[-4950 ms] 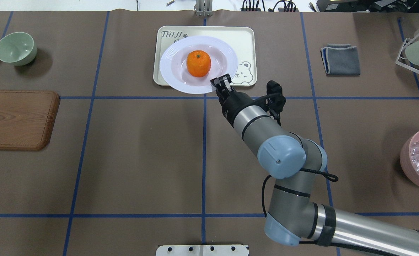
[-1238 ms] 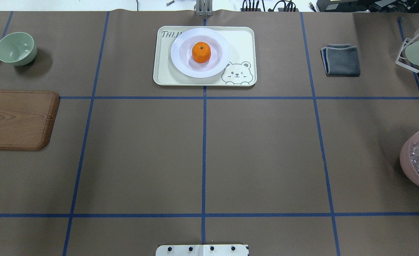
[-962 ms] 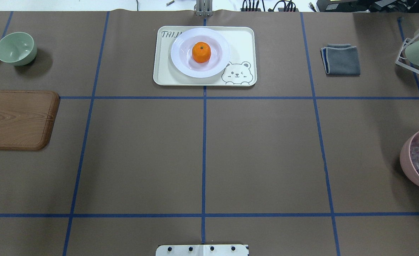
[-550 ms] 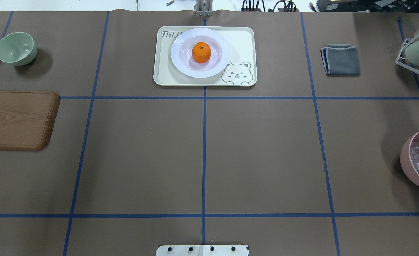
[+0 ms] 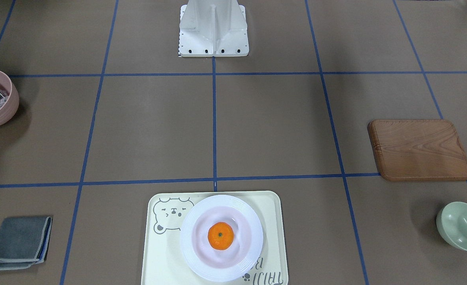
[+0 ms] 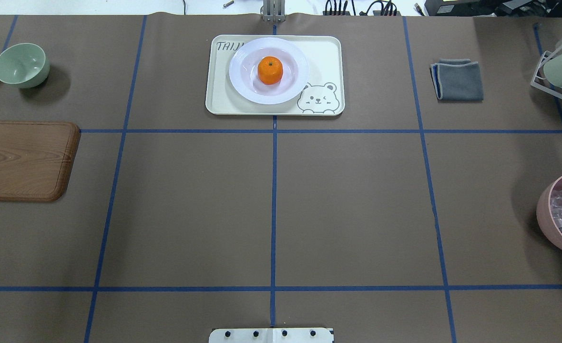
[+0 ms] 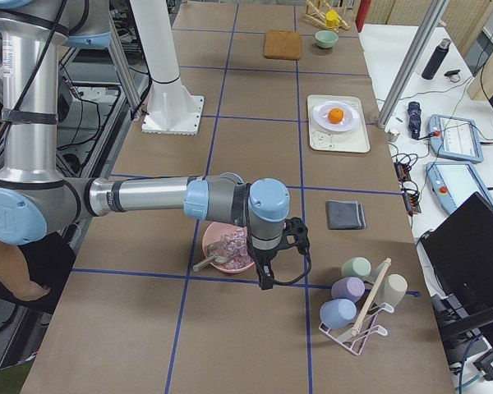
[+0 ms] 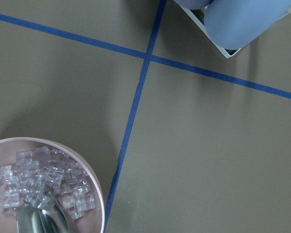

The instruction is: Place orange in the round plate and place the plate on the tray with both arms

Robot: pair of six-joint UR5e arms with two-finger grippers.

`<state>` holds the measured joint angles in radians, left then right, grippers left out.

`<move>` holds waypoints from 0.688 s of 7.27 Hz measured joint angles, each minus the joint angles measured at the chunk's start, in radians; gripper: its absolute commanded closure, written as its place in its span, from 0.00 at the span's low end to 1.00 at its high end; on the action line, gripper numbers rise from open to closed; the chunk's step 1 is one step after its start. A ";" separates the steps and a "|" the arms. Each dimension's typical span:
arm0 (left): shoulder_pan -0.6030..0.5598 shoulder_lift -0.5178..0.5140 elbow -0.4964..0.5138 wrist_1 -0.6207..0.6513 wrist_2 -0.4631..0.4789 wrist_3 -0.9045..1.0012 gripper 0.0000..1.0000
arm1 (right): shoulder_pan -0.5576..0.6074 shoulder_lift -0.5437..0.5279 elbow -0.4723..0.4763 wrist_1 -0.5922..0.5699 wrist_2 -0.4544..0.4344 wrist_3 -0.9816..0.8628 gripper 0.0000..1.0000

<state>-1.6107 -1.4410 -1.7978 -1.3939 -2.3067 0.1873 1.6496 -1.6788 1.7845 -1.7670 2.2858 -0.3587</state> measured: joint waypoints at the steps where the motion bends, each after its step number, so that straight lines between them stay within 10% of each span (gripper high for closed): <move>1: 0.000 0.003 0.000 0.000 0.001 0.000 0.01 | 0.000 -0.004 0.001 0.000 0.001 0.012 0.00; 5: 0.000 0.006 -0.004 0.000 0.000 -0.002 0.01 | 0.001 0.002 0.005 0.024 0.043 0.114 0.00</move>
<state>-1.6107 -1.4348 -1.8022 -1.3944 -2.3070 0.1856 1.6505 -1.6768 1.7896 -1.7433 2.3290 -0.2446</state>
